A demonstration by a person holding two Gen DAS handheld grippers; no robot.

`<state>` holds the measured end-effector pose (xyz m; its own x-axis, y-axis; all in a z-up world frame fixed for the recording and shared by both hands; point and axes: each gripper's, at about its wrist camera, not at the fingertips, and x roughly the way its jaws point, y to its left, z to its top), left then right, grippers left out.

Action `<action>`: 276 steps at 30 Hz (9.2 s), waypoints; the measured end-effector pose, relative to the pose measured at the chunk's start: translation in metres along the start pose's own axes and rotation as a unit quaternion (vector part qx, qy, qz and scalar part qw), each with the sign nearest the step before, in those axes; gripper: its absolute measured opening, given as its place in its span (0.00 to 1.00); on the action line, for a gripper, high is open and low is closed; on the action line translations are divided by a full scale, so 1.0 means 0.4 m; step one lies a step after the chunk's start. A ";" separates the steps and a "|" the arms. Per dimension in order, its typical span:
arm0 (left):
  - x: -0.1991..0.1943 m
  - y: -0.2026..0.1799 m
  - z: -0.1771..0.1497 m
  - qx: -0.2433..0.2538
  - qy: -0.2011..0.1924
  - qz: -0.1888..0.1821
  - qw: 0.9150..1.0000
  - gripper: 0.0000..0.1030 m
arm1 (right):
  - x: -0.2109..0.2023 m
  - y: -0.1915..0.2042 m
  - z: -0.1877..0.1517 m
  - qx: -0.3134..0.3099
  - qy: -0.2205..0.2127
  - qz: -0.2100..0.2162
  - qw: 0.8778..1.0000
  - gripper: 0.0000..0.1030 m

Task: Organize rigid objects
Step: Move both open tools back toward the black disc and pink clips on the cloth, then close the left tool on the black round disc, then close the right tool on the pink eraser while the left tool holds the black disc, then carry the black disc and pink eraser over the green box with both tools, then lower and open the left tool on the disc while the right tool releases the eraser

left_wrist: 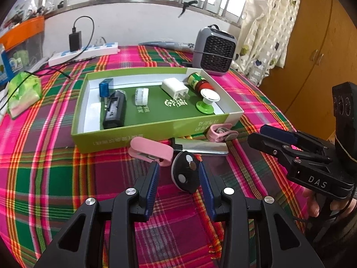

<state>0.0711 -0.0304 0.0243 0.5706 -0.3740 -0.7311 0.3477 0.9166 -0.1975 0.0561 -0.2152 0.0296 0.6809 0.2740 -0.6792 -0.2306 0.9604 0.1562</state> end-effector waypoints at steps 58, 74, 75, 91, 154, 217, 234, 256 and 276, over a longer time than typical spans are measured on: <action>-0.050 0.113 -0.021 -0.057 -0.017 0.044 0.997 0.23 | 0.064 0.098 0.041 -0.052 0.022 0.065 0.996 0.46; -0.077 0.218 -0.040 -0.095 -0.023 0.057 0.994 0.23 | 0.170 0.249 0.057 -0.159 0.057 0.106 0.980 0.46; -0.077 0.221 -0.040 -0.096 -0.024 0.056 0.994 0.23 | 0.176 0.251 0.057 -0.161 0.060 0.105 0.980 0.46; -0.081 0.245 -0.043 -0.102 -0.023 0.054 0.993 0.23 | 0.211 0.296 0.039 -0.178 0.092 0.119 0.973 0.46; -0.089 0.134 -0.009 -0.036 -0.035 0.097 0.994 0.23 | 0.119 0.256 0.030 -0.116 0.042 0.045 0.991 0.18; 0.090 0.105 0.177 -0.022 -0.029 0.099 0.994 0.23 | 0.257 0.116 0.272 -0.091 0.039 0.033 0.995 0.19; 0.119 0.101 0.185 -0.016 -0.023 0.097 0.995 0.23 | 0.352 0.119 0.294 -0.096 0.069 0.054 0.992 0.19; 0.124 0.103 0.195 -0.013 -0.024 0.098 0.995 0.23 | 0.409 0.119 0.300 -0.106 0.100 0.064 0.987 0.19; 0.123 0.104 0.195 -0.013 -0.023 0.097 0.995 0.23 | 0.419 0.127 0.298 -0.113 0.110 0.063 0.985 0.19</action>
<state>0.1717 -0.0217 0.0312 0.6579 -0.1958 -0.7272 0.2086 0.9752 -0.0739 0.2414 -0.1143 0.0092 0.4753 0.3490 -0.8077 -0.4696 0.8769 0.1026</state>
